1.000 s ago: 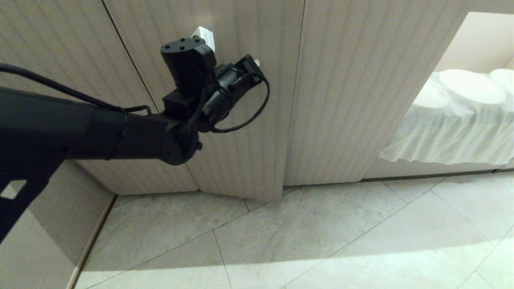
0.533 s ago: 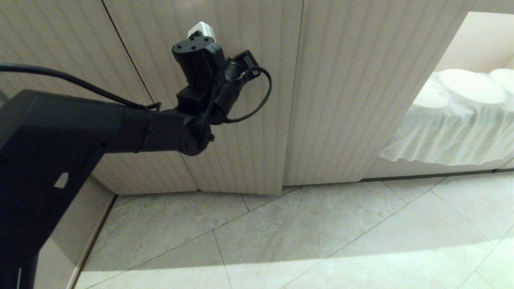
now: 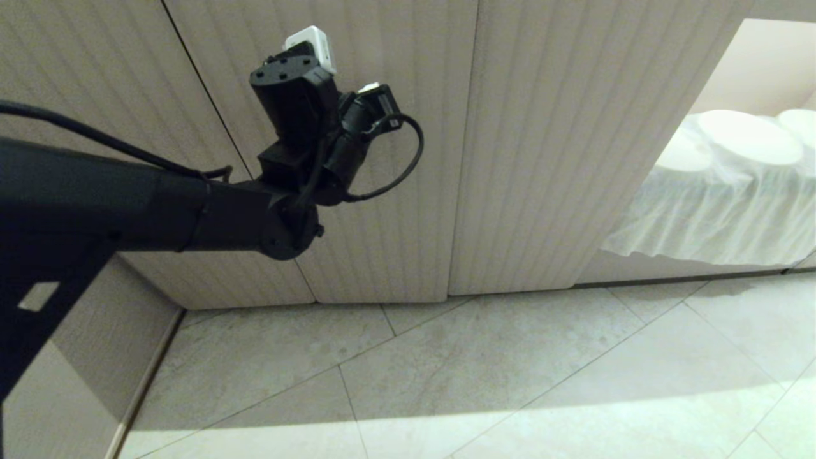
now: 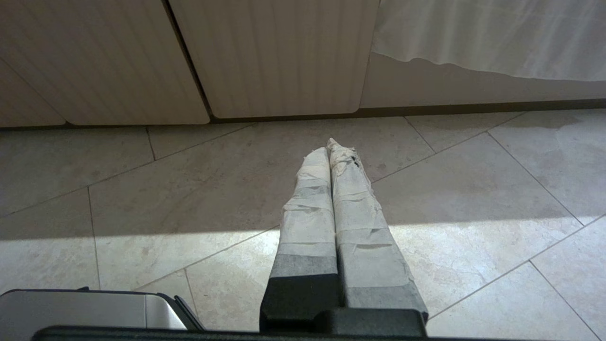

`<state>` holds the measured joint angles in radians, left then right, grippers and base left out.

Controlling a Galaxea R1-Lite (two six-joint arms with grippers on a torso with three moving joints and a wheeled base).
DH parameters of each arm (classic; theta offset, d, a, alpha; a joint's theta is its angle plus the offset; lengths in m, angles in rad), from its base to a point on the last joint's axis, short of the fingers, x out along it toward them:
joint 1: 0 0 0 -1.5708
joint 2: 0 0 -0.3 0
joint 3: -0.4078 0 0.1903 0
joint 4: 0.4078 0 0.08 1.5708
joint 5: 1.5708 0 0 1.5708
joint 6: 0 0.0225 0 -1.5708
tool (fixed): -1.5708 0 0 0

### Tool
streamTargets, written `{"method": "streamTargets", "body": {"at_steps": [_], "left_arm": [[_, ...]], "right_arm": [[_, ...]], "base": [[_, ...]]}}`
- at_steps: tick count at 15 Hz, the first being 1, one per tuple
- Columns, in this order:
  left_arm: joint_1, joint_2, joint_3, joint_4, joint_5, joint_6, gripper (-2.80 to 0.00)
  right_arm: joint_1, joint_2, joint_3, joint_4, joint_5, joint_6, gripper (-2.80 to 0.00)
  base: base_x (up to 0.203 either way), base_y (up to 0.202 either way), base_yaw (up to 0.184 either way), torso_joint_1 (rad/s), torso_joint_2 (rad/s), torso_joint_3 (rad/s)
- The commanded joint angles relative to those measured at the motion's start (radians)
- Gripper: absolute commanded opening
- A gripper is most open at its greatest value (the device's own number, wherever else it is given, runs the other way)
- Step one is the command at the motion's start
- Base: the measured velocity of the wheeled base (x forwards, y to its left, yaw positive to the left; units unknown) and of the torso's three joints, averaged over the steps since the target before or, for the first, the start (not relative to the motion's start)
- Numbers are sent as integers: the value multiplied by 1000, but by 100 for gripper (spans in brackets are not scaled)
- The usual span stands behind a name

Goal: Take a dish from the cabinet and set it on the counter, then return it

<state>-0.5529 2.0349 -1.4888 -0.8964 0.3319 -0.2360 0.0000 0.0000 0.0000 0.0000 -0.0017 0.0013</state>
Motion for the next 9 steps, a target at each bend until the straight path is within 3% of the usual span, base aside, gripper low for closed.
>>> {"method": "streamTargets", "body": {"at_steps": [1,6,9], "left_arm": [[-7,-148,174,-17,3,34,-280],[19,-496,632,-57,10,144,-280],[167,-693,847,-63,10,188,-280]], "right_arm": [[0,0,0,0,0,-1,-280],[0,0,0,0,0,0,-280],[0,0,0,0,0,-1,-280]], "base": [[0,0,0,0,0,0],[0,0,0,0,0,0],[0,0,0,0,0,0]]}}
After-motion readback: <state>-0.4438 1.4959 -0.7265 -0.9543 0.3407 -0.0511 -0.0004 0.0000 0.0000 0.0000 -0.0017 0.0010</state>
